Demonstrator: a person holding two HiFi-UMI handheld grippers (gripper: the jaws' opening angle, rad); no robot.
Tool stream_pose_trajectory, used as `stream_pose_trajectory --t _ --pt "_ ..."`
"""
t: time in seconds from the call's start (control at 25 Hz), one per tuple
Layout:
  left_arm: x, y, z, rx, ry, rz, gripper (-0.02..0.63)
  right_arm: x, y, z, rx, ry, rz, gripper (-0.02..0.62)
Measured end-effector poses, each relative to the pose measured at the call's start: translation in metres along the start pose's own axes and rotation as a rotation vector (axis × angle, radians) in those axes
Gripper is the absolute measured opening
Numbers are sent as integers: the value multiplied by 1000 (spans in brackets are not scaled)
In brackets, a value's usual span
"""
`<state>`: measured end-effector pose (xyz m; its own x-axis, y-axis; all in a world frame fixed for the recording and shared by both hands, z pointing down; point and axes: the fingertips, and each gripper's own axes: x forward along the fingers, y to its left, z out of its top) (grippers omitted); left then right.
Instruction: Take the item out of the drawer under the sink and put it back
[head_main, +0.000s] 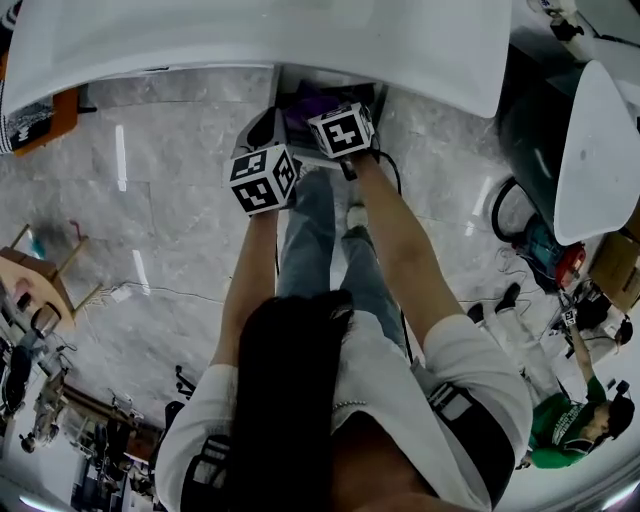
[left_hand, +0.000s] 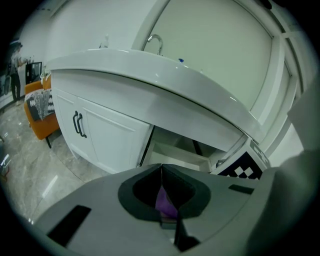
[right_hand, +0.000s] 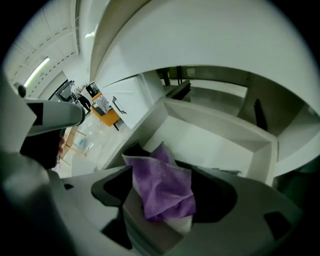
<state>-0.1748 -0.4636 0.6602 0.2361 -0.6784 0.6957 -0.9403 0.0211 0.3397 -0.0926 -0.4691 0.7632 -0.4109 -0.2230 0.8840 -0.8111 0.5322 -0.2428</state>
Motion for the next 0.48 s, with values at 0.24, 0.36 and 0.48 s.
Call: stream_pose_trajectory --t 0.24,0.36,0.48 --pt "4 7 6 -8 -20 10 5 16 -2 -8 -60 94 7 353" --pt "5 13 9 -13 -31 21 5 25 -2 -11 -85 131 1 353" --pt "7 16 10 -19 -36 21 5 32 -4 -14 -87 149 -7 353"
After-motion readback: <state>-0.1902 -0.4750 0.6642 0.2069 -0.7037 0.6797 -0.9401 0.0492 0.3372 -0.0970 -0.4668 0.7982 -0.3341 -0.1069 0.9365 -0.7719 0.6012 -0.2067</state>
